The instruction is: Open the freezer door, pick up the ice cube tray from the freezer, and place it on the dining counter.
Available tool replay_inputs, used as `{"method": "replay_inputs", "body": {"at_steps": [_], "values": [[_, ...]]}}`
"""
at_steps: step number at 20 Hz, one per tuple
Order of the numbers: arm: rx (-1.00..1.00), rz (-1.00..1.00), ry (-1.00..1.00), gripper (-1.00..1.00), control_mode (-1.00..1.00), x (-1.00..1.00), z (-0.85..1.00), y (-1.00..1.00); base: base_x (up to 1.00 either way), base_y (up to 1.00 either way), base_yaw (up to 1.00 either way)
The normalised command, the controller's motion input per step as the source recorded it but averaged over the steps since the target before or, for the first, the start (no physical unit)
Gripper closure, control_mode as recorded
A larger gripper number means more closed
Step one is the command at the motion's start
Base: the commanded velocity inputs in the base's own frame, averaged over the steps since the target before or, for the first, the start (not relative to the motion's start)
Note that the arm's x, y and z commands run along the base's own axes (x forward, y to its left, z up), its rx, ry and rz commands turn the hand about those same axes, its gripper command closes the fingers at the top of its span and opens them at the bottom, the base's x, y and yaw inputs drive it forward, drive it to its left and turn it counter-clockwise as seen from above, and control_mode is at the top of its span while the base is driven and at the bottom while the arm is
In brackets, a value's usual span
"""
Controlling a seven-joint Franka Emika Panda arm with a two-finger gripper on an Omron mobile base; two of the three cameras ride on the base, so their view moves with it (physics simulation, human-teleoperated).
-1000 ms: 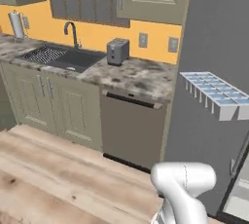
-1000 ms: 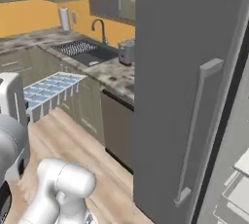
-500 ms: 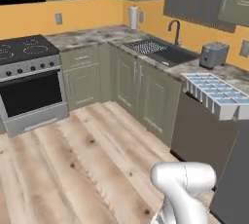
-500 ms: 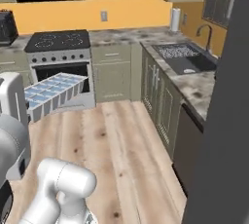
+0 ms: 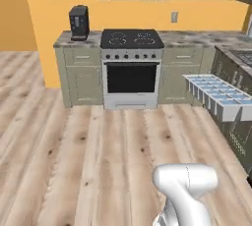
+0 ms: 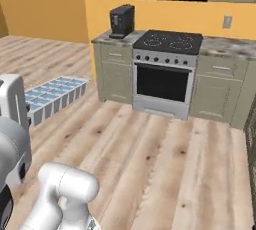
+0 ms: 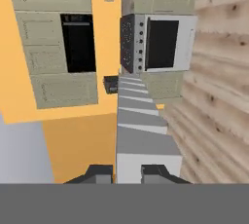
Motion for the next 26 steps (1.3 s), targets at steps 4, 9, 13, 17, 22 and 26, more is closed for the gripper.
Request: {"method": "replay_inputs", "body": {"at_steps": [4,9,13,17,22,26], "values": [[0.0,0.0,0.0,1.0,1.0,0.0,0.0,0.0,0.0,0.13,0.89],[0.0,0.0,0.0,1.0,1.0,0.0,0.0,0.0,0.0,0.17,0.88],[0.0,0.0,0.0,1.0,1.0,0.0,0.0,0.0,0.2,0.28,0.8],[0.0,0.0,0.0,1.0,1.0,0.0,0.0,0.0,0.86,0.48,0.56],[0.0,0.0,0.0,1.0,1.0,0.0,0.0,0.0,1.0,0.5,0.36],[0.0,0.0,0.0,1.0,1.0,0.0,0.0,0.0,1.0,0.54,0.24]]}}
